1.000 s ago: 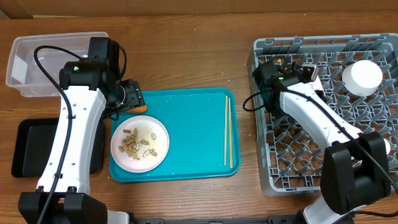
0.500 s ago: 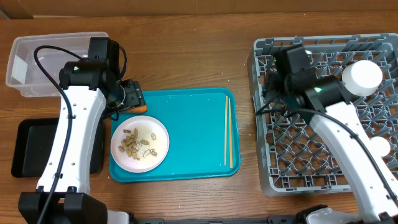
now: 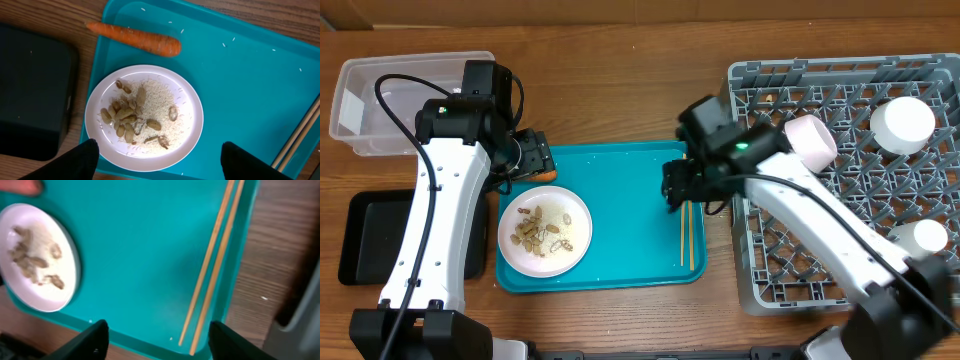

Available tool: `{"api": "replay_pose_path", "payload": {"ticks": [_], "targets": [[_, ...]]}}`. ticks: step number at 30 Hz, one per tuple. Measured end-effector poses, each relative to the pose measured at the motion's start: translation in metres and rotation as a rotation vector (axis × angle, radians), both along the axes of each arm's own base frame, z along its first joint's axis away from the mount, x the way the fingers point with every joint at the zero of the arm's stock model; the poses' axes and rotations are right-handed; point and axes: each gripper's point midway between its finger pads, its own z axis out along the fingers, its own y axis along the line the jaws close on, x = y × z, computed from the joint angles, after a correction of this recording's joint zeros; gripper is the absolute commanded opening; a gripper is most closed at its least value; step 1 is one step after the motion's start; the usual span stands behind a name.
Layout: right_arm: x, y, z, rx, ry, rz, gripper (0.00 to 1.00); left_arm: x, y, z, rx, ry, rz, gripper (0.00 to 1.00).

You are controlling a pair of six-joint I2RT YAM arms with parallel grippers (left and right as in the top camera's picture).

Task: Sort waste into correct bins and load items into the dishwasher
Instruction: 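Move the right gripper to the wooden chopsticks on the teal tray and grasp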

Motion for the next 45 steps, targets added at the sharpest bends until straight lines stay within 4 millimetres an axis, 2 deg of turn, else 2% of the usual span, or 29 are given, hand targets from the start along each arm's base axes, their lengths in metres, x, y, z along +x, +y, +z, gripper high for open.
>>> {"api": "replay_pose_path", "payload": {"ticks": [6,9,15,20,27,31,36,42,45], "targets": [[-0.007,0.006,-0.051,-0.086,0.128,-0.032,0.65,0.0,0.0,0.0,0.001,0.002,0.0,0.8],[-0.008,0.005,-0.066,-0.113,0.162,-0.047,0.64,0.0,0.0,0.0,0.001,0.002,0.0,0.8],[-0.006,0.006,-0.08,-0.123,0.183,-0.072,0.64,0.0,0.0,0.0,0.0,0.002,0.0,0.8],[-0.016,0.004,-0.1,-0.16,0.231,-0.069,0.63,0.0,0.0,0.0,0.0,0.001,0.0,0.8],[-0.02,0.01,-0.113,-0.172,0.248,-0.069,0.62,0.0,0.0,0.0,0.0,0.002,0.0,0.8],[-0.021,0.009,-0.117,-0.181,0.259,-0.073,0.52,0.0,0.0,0.0,0.0,0.002,0.0,0.8],[-0.02,0.009,-0.118,-0.183,0.26,-0.08,0.27,0.0,0.0,0.0,0.0,0.002,0.0,0.8],[-0.02,0.006,-0.119,-0.202,0.262,-0.103,0.16,0.0,0.0,0.0,0.0,0.002,0.0,0.8],[-0.02,0.003,-0.12,-0.214,0.261,-0.118,0.15,0.0,0.0,0.0,0.0,0.002,0.0,0.8]]}}
